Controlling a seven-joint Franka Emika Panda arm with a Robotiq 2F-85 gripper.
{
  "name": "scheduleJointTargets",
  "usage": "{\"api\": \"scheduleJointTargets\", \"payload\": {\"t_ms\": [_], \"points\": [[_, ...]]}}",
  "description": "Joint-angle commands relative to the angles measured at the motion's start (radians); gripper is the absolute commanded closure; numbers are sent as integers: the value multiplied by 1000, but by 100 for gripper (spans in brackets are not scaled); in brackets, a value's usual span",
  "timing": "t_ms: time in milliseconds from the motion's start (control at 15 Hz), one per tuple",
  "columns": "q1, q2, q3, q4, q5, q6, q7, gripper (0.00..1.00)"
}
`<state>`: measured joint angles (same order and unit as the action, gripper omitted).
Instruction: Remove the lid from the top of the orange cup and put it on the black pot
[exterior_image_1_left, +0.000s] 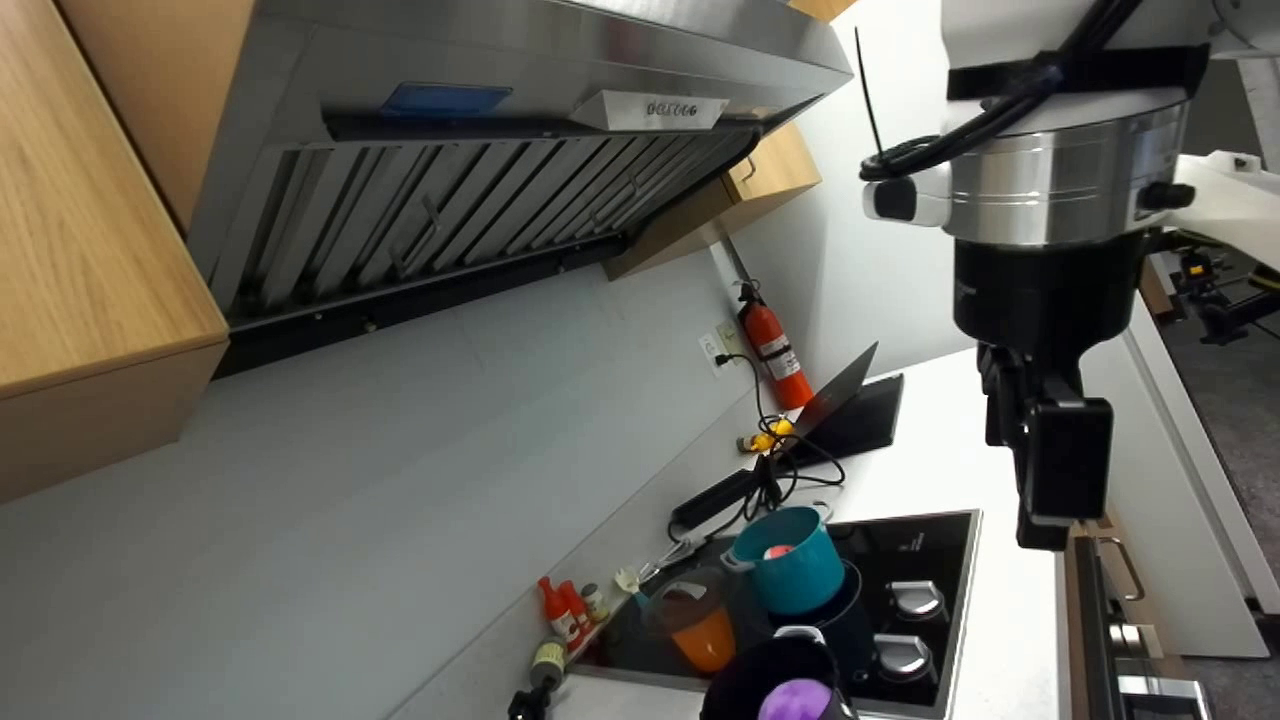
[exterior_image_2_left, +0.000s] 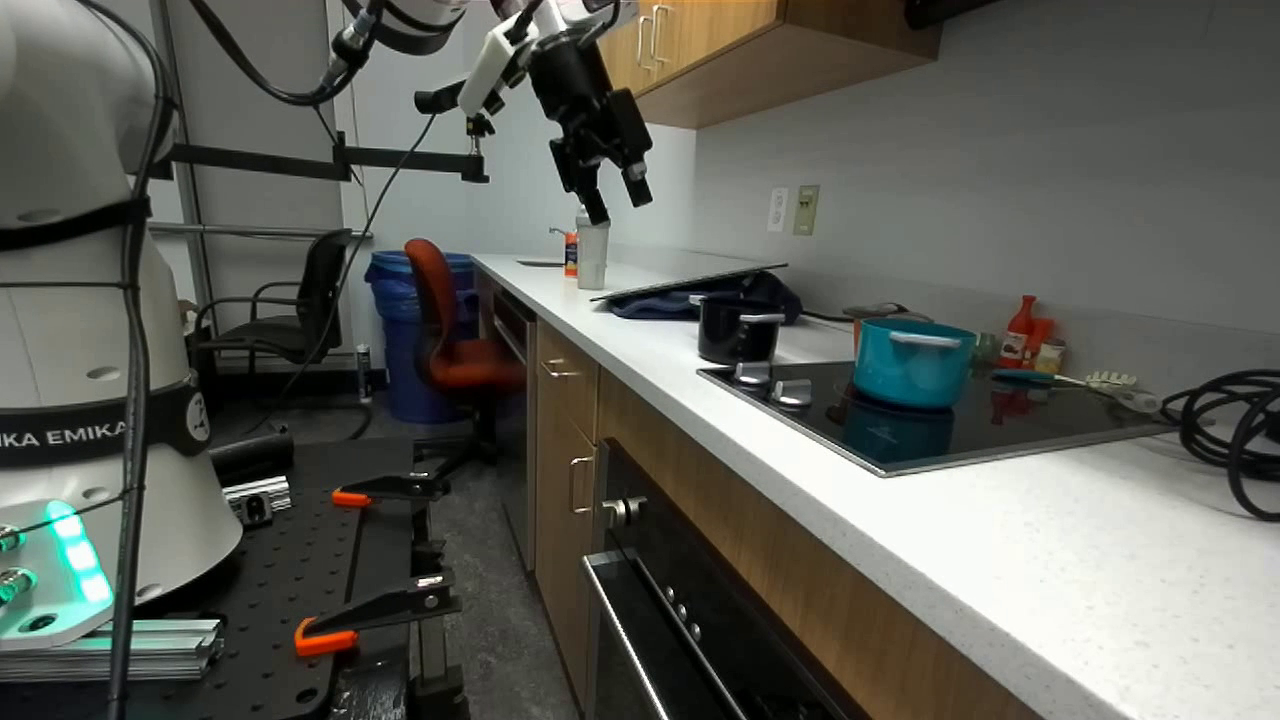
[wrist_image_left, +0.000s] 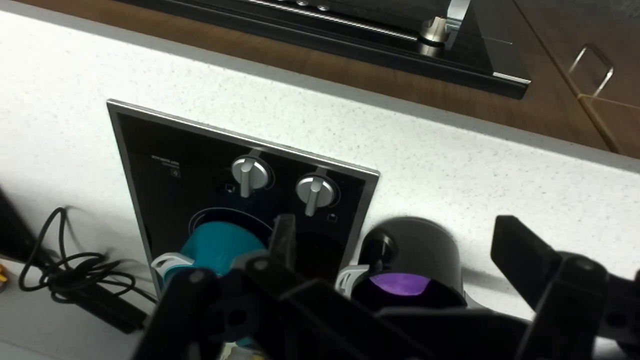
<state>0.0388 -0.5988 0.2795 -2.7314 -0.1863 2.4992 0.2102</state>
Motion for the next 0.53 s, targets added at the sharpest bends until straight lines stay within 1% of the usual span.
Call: {"api": "scheduleJointTargets", "payload": {"t_ms": [0,200,467], "points": [[-69,71,21,36,-83,67,47,0],[-123,148,34,79,-143,152,81,0],[-195,255,69,152,-227,244,152,0]]}}
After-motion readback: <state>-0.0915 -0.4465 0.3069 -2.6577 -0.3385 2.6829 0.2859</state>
